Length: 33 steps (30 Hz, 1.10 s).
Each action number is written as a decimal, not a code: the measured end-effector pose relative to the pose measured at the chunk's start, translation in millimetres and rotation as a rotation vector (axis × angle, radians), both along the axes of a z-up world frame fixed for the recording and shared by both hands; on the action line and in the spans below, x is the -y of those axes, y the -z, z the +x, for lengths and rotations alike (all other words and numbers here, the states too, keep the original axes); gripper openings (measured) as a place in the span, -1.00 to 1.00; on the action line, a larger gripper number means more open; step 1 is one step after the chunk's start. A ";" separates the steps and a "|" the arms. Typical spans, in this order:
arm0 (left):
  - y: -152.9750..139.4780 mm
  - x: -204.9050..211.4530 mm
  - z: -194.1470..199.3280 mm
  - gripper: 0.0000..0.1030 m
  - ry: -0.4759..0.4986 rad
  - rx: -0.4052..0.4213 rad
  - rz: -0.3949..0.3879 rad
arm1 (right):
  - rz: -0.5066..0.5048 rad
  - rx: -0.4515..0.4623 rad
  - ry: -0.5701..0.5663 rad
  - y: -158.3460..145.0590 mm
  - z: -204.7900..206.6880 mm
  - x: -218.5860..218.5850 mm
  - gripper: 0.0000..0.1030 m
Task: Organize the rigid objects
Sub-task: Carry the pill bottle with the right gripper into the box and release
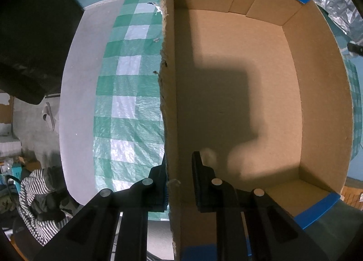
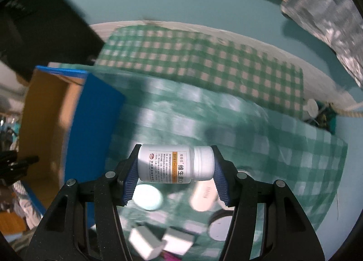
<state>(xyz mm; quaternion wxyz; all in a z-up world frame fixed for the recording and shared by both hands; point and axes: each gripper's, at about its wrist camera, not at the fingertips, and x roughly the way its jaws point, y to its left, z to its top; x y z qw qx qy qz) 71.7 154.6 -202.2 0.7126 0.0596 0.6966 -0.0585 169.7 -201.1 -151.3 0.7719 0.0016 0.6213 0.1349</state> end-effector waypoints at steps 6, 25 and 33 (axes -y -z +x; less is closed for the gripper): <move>2.6 -3.5 -5.3 -0.67 0.004 -0.001 -0.007 | 0.024 0.030 -0.084 -20.2 1.1 -44.8 0.14; 6.1 -7.8 -6.7 -0.67 0.003 0.010 -0.031 | -0.004 0.034 -0.368 -17.2 23.4 -167.0 0.14; 6.5 -5.4 -9.5 -0.69 0.009 0.011 -0.026 | -0.047 -0.015 -0.401 10.3 27.4 -179.1 0.14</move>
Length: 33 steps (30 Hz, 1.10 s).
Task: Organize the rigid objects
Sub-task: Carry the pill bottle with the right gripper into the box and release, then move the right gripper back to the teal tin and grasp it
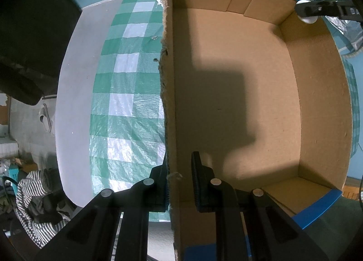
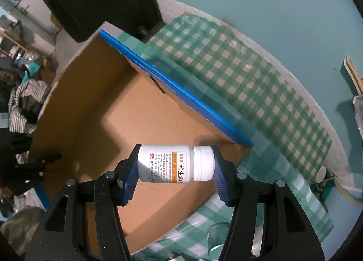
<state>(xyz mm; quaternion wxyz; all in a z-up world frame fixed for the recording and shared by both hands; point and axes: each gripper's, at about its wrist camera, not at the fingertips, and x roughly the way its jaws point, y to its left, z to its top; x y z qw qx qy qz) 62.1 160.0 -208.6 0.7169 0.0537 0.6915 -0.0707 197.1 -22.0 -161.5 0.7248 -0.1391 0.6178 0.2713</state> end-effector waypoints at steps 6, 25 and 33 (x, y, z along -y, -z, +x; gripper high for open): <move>-2.0 0.0 0.9 -0.70 -0.006 0.000 -0.007 | -0.013 0.004 0.010 4.6 0.8 -1.1 0.14; -2.5 4.0 -0.7 -0.69 0.021 0.001 0.015 | 0.003 0.056 0.044 -22.5 -6.0 2.3 0.28; -4.9 3.7 0.6 -0.69 0.031 0.002 0.012 | 0.012 0.094 0.067 -51.4 -16.8 10.9 0.39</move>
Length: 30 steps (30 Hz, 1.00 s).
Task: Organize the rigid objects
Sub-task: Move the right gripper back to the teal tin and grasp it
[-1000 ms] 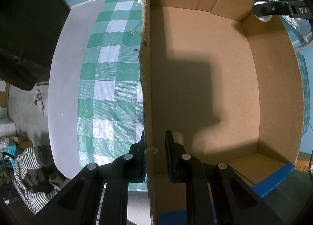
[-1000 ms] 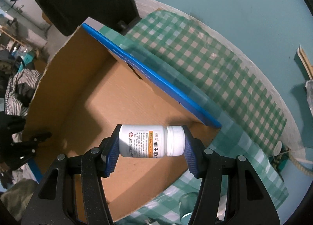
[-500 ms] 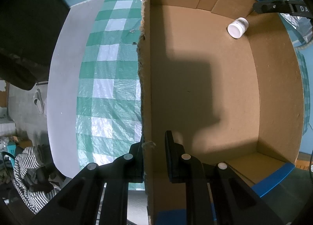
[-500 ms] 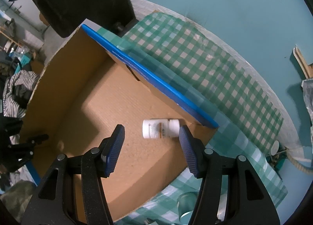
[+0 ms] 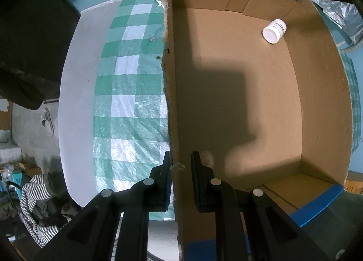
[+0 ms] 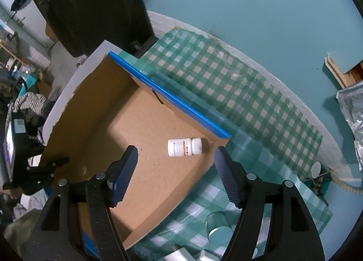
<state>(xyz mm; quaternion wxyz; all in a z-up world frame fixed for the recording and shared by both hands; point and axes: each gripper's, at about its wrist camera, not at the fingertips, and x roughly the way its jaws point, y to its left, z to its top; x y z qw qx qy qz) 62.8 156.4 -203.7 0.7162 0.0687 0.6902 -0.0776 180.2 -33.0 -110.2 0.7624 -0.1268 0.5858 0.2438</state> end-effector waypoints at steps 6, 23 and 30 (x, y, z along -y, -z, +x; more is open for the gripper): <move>0.3 -4.8 0.9 -0.69 -0.007 -0.007 -0.016 | -0.015 0.018 0.013 -15.7 -11.6 9.1 0.40; 1.9 -5.8 -0.9 -0.69 0.024 -0.003 -0.006 | -0.026 -0.018 0.154 -14.2 -44.2 76.2 0.41; 1.0 -9.2 -0.1 -0.70 0.009 -0.004 -0.013 | -0.032 -0.094 0.260 13.9 -52.9 117.0 0.41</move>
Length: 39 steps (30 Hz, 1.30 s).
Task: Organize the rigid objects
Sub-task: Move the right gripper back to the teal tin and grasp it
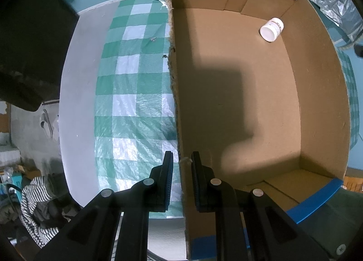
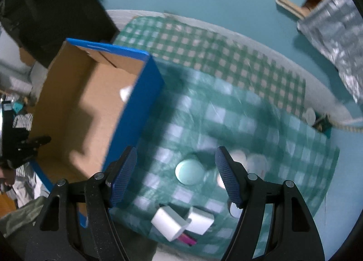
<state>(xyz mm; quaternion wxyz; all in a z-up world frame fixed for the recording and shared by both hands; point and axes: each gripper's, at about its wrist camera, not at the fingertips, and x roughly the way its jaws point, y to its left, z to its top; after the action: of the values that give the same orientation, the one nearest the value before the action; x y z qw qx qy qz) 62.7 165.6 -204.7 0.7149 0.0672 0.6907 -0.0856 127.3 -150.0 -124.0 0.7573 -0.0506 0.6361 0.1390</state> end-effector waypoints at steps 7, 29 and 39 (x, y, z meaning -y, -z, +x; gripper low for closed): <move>2.0 -1.4 -0.3 -0.69 -0.002 -0.003 -0.008 | -0.010 -0.037 0.041 35.4 -9.5 19.0 0.41; 5.4 -2.6 -0.8 -0.70 0.005 -0.011 -0.012 | -0.008 -0.066 0.066 110.7 -12.1 20.0 0.12; 5.2 -2.7 -0.4 -0.69 0.003 -0.010 -0.018 | -0.023 -0.071 0.033 104.7 -10.5 10.1 -0.13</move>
<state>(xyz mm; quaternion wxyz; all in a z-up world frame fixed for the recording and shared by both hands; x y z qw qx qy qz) 62.3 168.3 -210.0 0.7118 0.0616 0.6934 -0.0932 116.9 -160.0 -228.8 0.7357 -0.0440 0.6649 0.1210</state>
